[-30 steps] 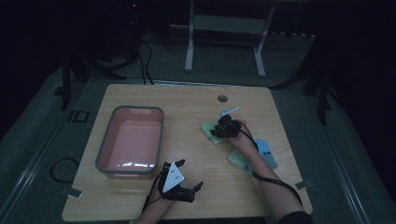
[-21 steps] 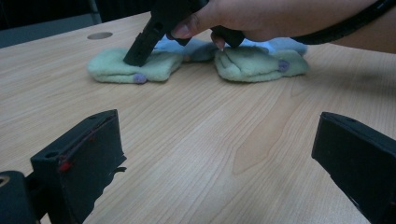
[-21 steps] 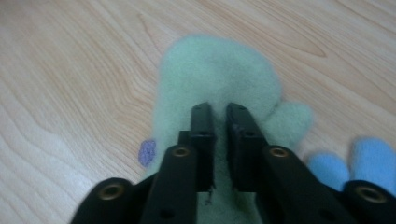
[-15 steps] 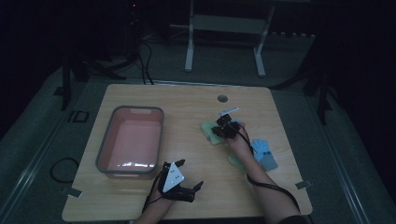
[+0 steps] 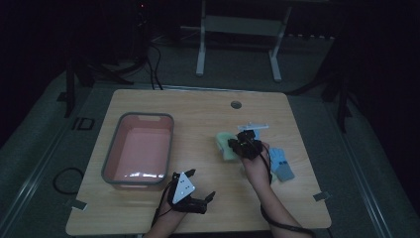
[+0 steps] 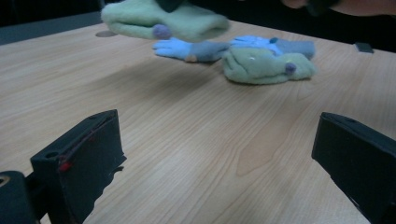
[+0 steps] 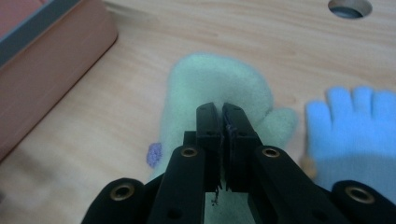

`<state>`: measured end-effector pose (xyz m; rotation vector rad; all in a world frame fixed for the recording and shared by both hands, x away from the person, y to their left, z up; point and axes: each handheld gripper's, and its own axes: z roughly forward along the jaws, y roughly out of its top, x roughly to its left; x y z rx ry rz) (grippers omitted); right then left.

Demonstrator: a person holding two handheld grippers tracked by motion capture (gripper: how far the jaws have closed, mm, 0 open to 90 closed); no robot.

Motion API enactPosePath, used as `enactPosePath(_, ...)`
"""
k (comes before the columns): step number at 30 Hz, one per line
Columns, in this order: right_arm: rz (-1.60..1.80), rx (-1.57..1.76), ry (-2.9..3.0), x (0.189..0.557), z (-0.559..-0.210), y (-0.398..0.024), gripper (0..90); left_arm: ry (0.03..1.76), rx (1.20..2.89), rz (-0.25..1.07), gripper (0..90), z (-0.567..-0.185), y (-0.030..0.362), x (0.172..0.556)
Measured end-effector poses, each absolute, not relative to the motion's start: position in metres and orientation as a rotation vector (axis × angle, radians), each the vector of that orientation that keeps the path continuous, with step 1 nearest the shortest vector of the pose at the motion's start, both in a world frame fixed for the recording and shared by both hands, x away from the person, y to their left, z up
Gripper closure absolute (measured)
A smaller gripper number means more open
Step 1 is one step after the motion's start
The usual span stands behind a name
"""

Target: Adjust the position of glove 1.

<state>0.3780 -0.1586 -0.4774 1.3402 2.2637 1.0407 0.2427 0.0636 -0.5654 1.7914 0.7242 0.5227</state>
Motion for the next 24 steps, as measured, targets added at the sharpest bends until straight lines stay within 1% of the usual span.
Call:
enactPosePath(4, 1.008, 1.356, 2.257, 0.352, -0.484, -0.155, 86.4, 0.711, 1.802, 0.528, 2.2, -0.565, 0.063, 0.242)
enactPosePath(7, 1.023, 1.38, 2.24, 0.342, -0.487, -0.156, 86.5, 0.703, 1.801, 0.541, 2.2, -0.565, 0.062, 0.241)
enactPosePath(8, 1.018, 1.391, 2.223, 0.33, -0.492, -0.155, 86.5, 0.702, 1.803, 0.544, 2.2, -0.565, 0.061, 0.241)
enactPosePath(13, 1.026, 1.427, 2.162, 0.309, -0.501, -0.149, 86.5, 0.694, 1.773, 0.57, 2.1, -0.566, 0.062, 0.237)
enactPosePath(16, 0.991, 1.431, 2.15, 0.303, -0.509, -0.143, 86.5, 0.691, 1.768, 0.571, 2.2, -0.566, 0.063, 0.237)
enactPosePath(24, 0.95, 1.531, 2.118, 0.304, -0.533, -0.144, 86.3, 0.692, 1.765, 0.562, 2.2, -0.566, 0.064, 0.237)
